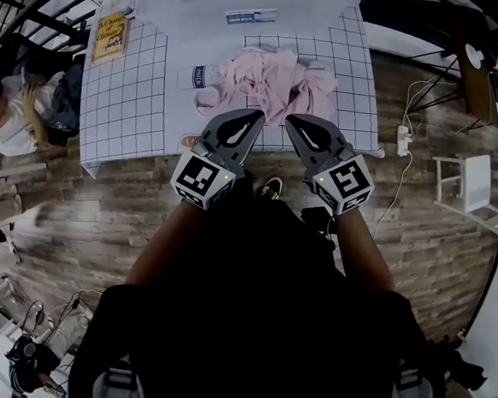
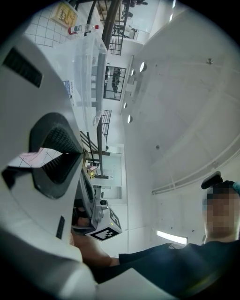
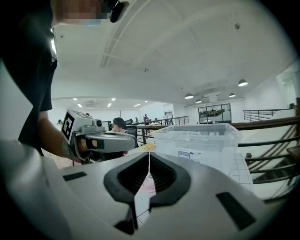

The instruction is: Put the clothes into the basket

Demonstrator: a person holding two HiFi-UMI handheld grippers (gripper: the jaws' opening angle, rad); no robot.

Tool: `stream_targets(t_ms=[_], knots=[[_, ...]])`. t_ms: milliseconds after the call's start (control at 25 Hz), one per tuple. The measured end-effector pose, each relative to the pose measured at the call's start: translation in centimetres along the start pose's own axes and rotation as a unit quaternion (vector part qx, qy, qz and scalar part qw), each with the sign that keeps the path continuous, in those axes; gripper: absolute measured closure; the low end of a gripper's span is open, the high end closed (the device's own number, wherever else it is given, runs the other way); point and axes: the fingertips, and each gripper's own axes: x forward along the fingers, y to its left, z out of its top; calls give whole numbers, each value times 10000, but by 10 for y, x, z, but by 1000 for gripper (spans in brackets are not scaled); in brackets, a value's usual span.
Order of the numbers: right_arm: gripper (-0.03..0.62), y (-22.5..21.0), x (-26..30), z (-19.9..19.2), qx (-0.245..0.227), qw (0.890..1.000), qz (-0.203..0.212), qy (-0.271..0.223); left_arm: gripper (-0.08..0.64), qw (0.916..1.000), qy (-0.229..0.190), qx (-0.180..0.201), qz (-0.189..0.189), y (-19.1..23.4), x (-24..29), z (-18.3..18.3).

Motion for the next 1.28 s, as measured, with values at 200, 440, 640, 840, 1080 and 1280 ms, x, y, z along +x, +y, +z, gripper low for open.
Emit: stream_targets(t_ms=[200, 440, 640, 840, 1080, 1280], knots=[[574, -17, 25, 2, -47, 9998, -129, 112, 558, 9998, 16, -48, -169, 25, 15, -3], [574, -39, 55, 0, -123, 9988, -366, 318, 558, 9989, 62, 19, -458, 58, 36, -14], [574, -58, 82, -11, 9, 9971, -489, 589, 558, 9973, 73, 18, -730, 86, 54, -21], [574, -79, 100, -20, 139, 9943, -751, 744, 558, 9948, 135, -7, -1009, 107, 71, -26], [574, -94, 114, -44, 78, 9877, -929, 1253, 558, 9910, 235, -2, -1321, 126, 84, -34], [573, -107, 120, -65, -122, 9799, -897, 1779, 558, 9892, 250, -79, -1445, 138, 96, -37]])
